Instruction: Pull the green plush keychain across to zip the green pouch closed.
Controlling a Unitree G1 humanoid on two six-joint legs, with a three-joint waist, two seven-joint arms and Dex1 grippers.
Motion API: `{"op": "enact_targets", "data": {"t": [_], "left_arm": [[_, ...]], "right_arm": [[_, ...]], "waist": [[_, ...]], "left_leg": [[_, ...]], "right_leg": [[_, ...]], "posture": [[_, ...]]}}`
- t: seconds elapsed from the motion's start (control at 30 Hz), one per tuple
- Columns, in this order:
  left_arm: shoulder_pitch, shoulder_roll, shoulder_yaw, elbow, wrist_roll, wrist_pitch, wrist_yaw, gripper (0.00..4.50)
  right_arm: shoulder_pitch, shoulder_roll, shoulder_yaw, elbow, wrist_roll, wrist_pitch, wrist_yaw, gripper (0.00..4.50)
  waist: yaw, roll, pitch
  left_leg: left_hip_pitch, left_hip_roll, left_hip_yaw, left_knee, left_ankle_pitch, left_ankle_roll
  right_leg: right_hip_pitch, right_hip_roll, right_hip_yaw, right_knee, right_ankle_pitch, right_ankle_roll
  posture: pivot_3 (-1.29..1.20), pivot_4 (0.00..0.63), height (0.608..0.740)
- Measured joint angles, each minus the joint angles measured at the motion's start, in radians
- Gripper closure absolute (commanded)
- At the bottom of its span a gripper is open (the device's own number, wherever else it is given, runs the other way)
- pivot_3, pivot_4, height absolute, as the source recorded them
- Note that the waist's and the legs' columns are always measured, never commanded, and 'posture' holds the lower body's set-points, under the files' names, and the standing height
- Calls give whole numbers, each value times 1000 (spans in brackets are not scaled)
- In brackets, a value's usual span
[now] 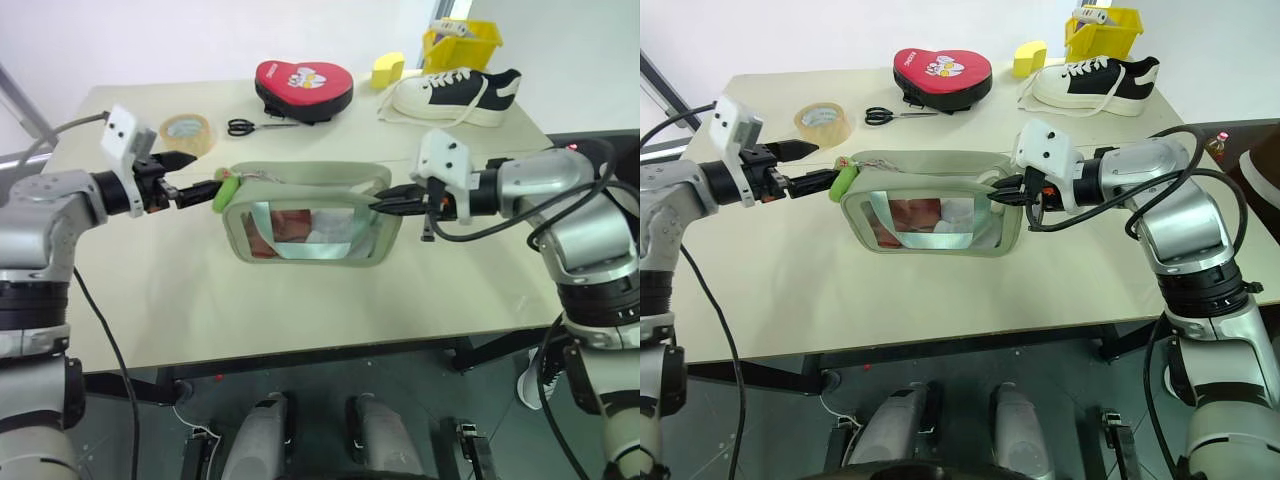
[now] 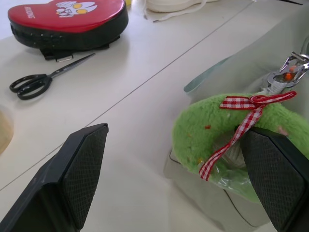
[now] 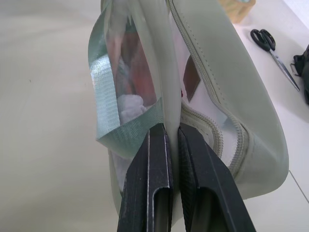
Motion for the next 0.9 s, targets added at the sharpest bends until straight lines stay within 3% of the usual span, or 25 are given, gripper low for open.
{"op": "enact_targets", "data": {"t": [0.07,0.17,0.4,0.63,0.9], "left_arm": [[-1,-12,-9,12,8,-13,-5,0],[-3,-12,-11,13,17,-23,-27,837],[-5,-10,-10,22,25,-31,-63,4447],[-109,8,-8,57,33,-36,-86,4447],[-193,-55,-71,-32,7,-15,-136,4447]], "right_arm": [[4,-1,0,-10,0,-1,0,4484],[6,-1,0,-13,-1,-1,-5,4500],[6,-1,1,-13,-2,-6,-10,4500],[5,0,6,-11,-3,-21,-20,4500],[1,7,18,5,-8,-29,-31,4500]], "waist": [[-3,0,0],[-3,0,0],[-2,0,0],[-2,0,0],[-4,0,0]], "left_leg": [[0,0,0,0,0,0],[0,0,0,0,0,0],[0,0,0,0,0,0],[0,0,0,1,0,0],[0,0,0,2,0,1]], "right_leg": [[0,0,0,0,0,0],[0,0,0,0,0,0],[0,0,0,0,0,0],[0,0,0,0,0,0],[1,0,0,1,0,0]], "posture": [[0,150,740],[0,150,740],[0,150,740],[0,150,740],[0,150,740]]}}
